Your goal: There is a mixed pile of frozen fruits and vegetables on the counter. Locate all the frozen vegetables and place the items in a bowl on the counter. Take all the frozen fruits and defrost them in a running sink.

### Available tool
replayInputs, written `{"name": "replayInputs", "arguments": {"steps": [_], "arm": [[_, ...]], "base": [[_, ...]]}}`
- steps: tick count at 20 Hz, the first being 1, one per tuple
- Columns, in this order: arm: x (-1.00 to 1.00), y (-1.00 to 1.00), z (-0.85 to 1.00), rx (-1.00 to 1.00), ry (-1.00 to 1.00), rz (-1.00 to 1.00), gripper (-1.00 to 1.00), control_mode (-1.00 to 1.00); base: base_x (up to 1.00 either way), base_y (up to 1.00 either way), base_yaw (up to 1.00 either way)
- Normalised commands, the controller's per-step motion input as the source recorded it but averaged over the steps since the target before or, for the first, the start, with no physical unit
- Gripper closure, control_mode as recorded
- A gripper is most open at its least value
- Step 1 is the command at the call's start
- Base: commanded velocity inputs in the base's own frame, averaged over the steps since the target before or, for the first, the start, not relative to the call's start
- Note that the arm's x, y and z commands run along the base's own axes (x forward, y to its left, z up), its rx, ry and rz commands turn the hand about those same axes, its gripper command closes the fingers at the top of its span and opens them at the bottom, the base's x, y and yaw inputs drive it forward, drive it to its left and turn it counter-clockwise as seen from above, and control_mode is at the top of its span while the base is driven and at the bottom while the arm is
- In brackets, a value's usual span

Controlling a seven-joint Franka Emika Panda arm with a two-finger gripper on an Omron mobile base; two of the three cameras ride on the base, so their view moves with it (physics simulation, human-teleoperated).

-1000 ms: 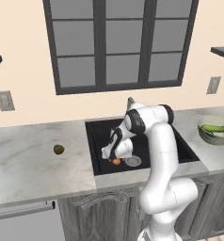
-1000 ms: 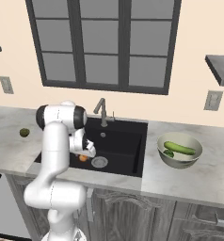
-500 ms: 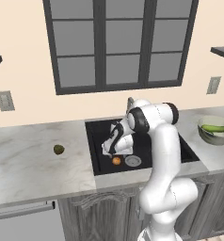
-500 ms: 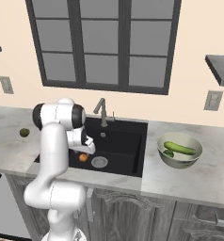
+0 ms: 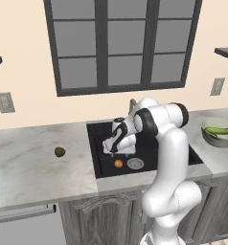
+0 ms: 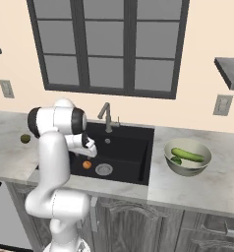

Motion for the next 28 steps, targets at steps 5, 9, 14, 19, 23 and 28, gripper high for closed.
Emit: {"name": "replayInputs", "arguments": {"steps": [5,9,14,19,23,28], "arm": [[-0.11,0.0,0.37,0.0,-0.01,-0.07,-1.0,-1.0],[-0.07,0.04,0.45,-0.01,0.0,-0.06,-1.0,-1.0],[-0.08,0.02,0.45,-0.01,0.02,-0.04,-1.0,-1.0],[-0.07,0.14,0.44,-0.02,0.04,-0.01,-1.0,-1.0],[-0.1,0.21,0.37,-0.01,0.01,-0.01,-1.0,-1.0],[0.01,0.15,0.15,-0.04,0.05,-0.02,-1.0,-1.0]], "base": [[0.0,0.0,0.0],[0.0,0.0,0.0],[0.0,0.0,0.0],[0.0,0.0,0.0],[0.0,0.0,0.0],[0.0,0.0,0.0]]}}
